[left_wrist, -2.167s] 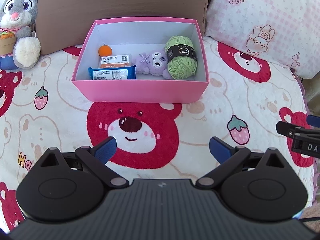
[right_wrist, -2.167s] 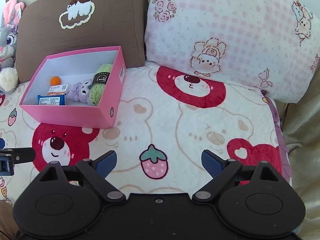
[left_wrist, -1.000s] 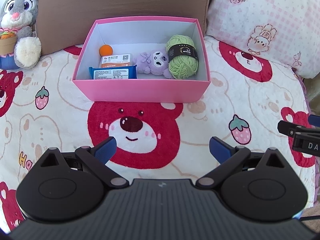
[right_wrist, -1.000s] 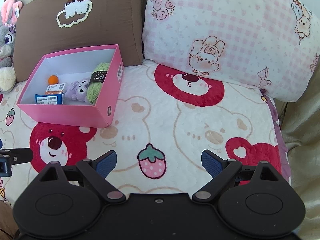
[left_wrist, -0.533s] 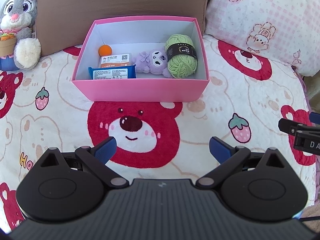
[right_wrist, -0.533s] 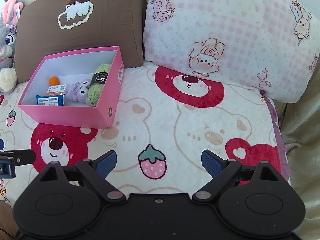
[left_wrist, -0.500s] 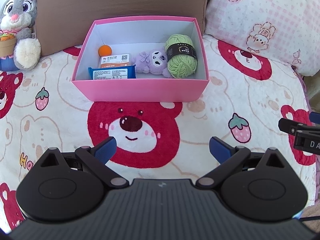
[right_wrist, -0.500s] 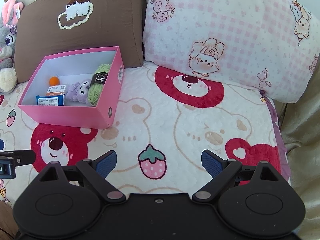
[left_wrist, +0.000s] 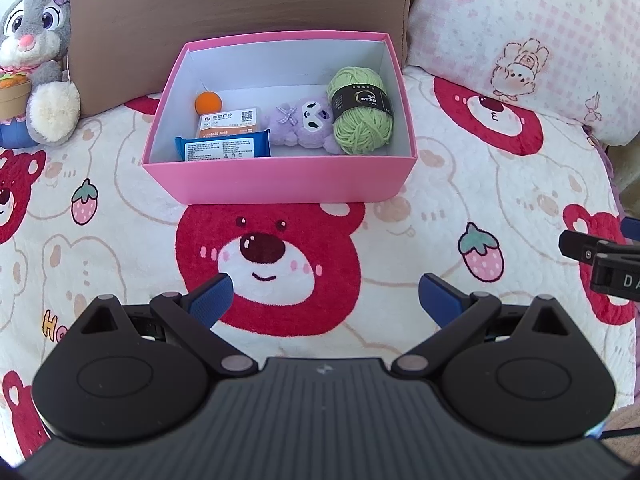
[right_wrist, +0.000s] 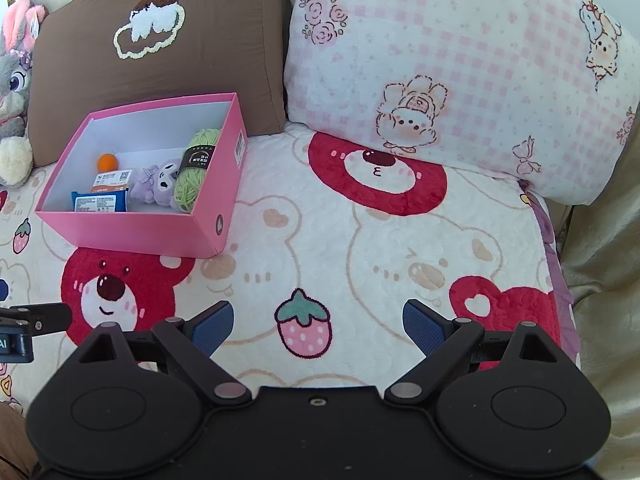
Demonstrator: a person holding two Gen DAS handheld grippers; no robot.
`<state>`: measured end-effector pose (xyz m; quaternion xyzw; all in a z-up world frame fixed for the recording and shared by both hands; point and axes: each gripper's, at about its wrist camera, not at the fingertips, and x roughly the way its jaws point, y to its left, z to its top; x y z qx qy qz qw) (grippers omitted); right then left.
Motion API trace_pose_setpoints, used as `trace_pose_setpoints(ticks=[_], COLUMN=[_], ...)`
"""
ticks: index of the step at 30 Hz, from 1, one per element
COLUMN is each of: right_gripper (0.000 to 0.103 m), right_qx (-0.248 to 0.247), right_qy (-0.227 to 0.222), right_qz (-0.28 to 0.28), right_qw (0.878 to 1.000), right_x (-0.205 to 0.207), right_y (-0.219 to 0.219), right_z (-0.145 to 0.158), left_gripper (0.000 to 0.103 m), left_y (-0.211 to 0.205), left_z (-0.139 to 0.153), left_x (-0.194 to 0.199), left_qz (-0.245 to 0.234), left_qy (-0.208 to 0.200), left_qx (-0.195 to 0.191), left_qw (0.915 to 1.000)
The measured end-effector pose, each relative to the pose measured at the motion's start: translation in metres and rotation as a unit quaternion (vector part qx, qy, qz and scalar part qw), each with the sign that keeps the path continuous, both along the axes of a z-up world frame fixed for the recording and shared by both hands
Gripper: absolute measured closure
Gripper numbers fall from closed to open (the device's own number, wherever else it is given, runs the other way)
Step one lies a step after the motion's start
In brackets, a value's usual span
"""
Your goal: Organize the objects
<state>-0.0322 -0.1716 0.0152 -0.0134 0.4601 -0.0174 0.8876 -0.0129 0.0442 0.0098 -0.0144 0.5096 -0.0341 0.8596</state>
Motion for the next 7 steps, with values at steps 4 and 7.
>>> trace_pose_setpoints(ticks=[4, 7], right_gripper=[0.009, 0.009], right_qx=[0.000, 0.000], right_qy=[0.000, 0.000], right_qz=[-0.001, -0.001], right_qw=[1.000, 1.000], right_x=[-0.0004, -0.0005], right_y=[-0.0014, -0.0022], right_z=[0.0000, -0.0001], left_gripper=[0.002, 0.002], left_y=[0.0000, -0.0002], left_z=[0.0002, 0.0001], left_x=[0.0004, 0.0003], left_qz=[-0.001, 0.000], left_qy=[0.000, 0.000], left_qx=[0.000, 0.000], left_qw=[1.0000, 1.0000])
